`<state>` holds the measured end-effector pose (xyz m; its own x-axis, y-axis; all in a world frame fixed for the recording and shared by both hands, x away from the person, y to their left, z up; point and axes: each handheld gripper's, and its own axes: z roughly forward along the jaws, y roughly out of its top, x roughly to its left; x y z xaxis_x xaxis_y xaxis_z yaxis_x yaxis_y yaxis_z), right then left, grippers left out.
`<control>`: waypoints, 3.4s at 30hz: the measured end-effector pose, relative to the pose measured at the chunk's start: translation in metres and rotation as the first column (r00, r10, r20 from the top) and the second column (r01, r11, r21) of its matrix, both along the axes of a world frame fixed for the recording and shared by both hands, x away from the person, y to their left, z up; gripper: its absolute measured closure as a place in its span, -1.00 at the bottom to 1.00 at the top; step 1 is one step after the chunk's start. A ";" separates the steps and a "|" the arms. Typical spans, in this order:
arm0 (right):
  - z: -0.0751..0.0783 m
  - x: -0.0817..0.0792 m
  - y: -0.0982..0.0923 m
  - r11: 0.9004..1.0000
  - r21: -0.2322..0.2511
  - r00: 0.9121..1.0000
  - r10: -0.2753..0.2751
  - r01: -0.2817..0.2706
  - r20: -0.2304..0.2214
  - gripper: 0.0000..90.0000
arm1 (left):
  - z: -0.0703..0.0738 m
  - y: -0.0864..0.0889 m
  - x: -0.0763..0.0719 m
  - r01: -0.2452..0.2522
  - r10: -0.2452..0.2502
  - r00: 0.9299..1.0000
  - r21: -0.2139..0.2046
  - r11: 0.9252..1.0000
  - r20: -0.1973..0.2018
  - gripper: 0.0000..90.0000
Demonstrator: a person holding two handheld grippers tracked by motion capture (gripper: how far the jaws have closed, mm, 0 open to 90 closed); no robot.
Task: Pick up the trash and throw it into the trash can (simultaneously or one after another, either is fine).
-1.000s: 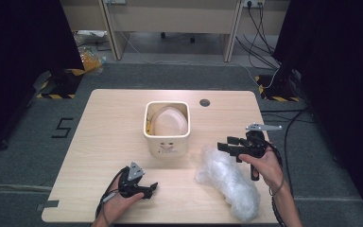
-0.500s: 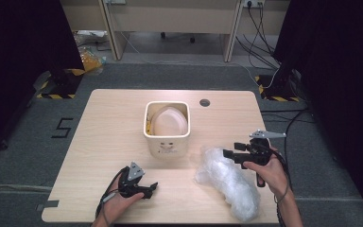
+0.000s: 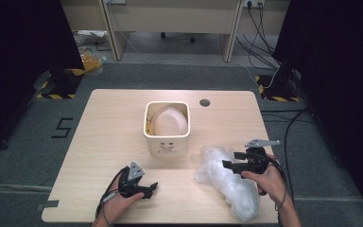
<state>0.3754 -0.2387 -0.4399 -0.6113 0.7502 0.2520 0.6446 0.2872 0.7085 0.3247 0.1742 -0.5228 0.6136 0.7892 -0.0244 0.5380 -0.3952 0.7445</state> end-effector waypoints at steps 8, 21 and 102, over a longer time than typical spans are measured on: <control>-0.013 -0.002 0.002 0.999 -0.031 0.999 0.019 -0.020 -0.031 0.14 | 0.000 0.000 0.000 0.000 0.000 1.000 0.000 1.000 0.000 -0.69; 0.011 -0.007 -0.011 0.995 0.091 0.999 0.035 -0.037 0.025 0.77 | 0.000 0.000 0.000 0.000 0.000 1.000 0.000 1.000 -0.001 -0.69; 0.109 0.094 0.124 0.922 0.286 0.965 0.238 -0.260 0.108 0.92 | 0.000 0.000 0.000 -0.003 0.003 1.000 -0.002 1.000 0.001 -0.68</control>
